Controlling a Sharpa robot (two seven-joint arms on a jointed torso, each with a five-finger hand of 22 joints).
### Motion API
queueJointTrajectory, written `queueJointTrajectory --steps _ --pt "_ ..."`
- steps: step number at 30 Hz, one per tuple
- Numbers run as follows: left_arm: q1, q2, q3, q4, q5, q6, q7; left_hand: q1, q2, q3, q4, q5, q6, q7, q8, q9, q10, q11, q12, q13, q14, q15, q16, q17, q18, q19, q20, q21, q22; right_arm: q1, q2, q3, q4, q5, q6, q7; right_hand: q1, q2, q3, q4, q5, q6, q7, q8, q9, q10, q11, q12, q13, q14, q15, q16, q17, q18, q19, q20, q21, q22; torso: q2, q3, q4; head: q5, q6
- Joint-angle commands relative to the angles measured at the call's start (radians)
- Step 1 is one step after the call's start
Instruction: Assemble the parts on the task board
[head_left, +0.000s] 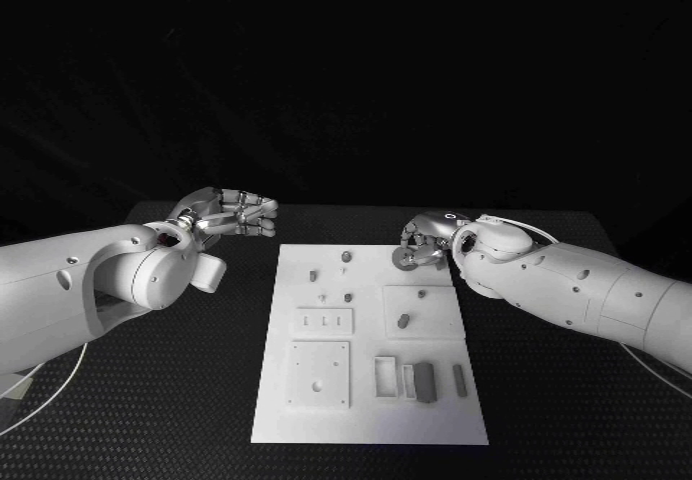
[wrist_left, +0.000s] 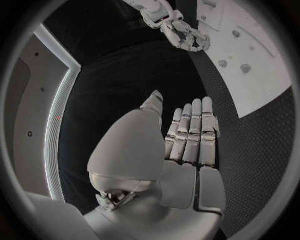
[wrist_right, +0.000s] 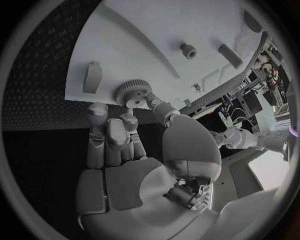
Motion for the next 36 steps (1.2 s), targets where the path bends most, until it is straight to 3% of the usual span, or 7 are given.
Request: queueJointTrajectory --steps 1,8,16,26,31,36 --pt "0.002 -0.001 0.002 0.004 -0.005 0.010 0.008 -0.006 0.001 -0.003 -0.001 -0.004 -0.005 0.009 -0.006 -0.002 -0.002 0.007 -0.005 -0.001 0.002 0.002 -0.006 0.002 0.015 0.006 0.003 -0.005 -0.001 -0.005 -0.004 -0.003 0.001 -0.042 0.016 -0.018 0.014 0.008 0.002 -0.018 -0.003 0.035 0.026 0.005 0.003 0.000 -0.008 0.005 -0.002 -0.003 -0.009 0.006 0.001 0.075 0.000 -0.005 0.008 0.018 -0.001 0.0000 -0.0021 0.002 -0.004" --pt "0.002 -0.002 0.002 0.004 -0.009 0.010 0.008 -0.006 0.001 -0.003 -0.001 -0.004 -0.005 0.009 -0.006 -0.002 -0.001 0.006 -0.005 -0.001 0.002 0.002 -0.006 0.002 0.015 0.006 0.003 -0.005 -0.001 -0.007 -0.010 -0.005 0.010 -0.073 0.004 -0.016 0.031 -0.002 0.000 -0.051 -0.003 0.034 0.026 0.002 0.004 0.002 -0.009 0.004 -0.004 -0.002 -0.009 0.006 0.000 0.075 -0.001 -0.004 0.010 0.017 -0.001 0.0011 -0.0051 0.003 -0.006" --pt "0.001 0.011 -0.001 -0.011 -0.009 0.013 0.008 -0.006 0.001 -0.003 -0.001 -0.004 -0.005 0.008 -0.006 -0.002 -0.001 0.006 -0.005 -0.001 0.002 0.002 -0.006 0.002 0.015 0.006 0.003 -0.005 -0.001 -0.010 -0.013 -0.006 0.022 -0.076 -0.010 -0.003 0.031 -0.046 0.004 -0.056 -0.003 -0.002 0.039 -0.021 -0.003 -0.006 0.004 -0.001 -0.007 -0.005 0.002 0.002 -0.002 0.075 -0.004 -0.002 0.006 0.014 0.000 -0.0001 -0.0048 -0.004 -0.005" --pt "0.001 0.010 -0.002 -0.013 -0.009 0.013 0.009 -0.006 0.002 -0.003 -0.001 -0.004 -0.005 0.008 -0.006 -0.002 -0.002 0.006 -0.005 -0.002 0.002 0.002 -0.007 0.003 0.015 0.006 0.003 -0.006 -0.001 -0.012 -0.016 -0.006 0.022 -0.073 -0.014 0.005 0.040 -0.056 0.012 -0.060 -0.003 -0.016 0.045 -0.029 -0.005 -0.011 0.010 -0.001 -0.008 -0.008 0.008 0.001 -0.003 0.075 -0.006 -0.001 0.005 0.014 -0.001 0.0003 -0.0029 -0.006 -0.005" --pt "0.001 0.009 -0.002 -0.011 -0.009 0.013 0.008 -0.006 0.002 -0.003 -0.001 -0.004 -0.005 0.008 -0.006 -0.002 -0.002 0.006 -0.005 -0.002 0.002 0.002 -0.007 0.003 0.014 0.006 0.003 -0.006 -0.001 -0.012 -0.019 -0.006 0.024 -0.060 -0.007 0.014 0.051 -0.048 0.019 -0.065 -0.003 -0.018 0.046 -0.031 -0.005 -0.014 0.011 -0.001 -0.008 -0.009 0.010 0.001 -0.003 0.075 -0.007 -0.001 0.004 0.014 -0.002 0.0011 -0.0033 -0.007 -0.005" --pt "0.001 0.007 -0.002 -0.010 -0.009 0.012 0.008 -0.006 0.002 -0.003 -0.001 -0.004 -0.005 0.008 -0.006 -0.002 -0.002 0.006 -0.005 -0.002 0.002 0.002 -0.007 0.003 0.014 0.006 0.003 -0.006 -0.001 -0.012 -0.020 -0.006 0.024 -0.053 0.012 0.020 0.099 -0.014 0.030 -0.091 -0.003 -0.017 0.046 -0.030 -0.003 -0.016 0.011 0.001 -0.008 -0.011 0.010 0.001 -0.003 0.075 -0.011 -0.003 0.005 0.016 -0.001 0.0011 -0.0028 -0.008 -0.004"
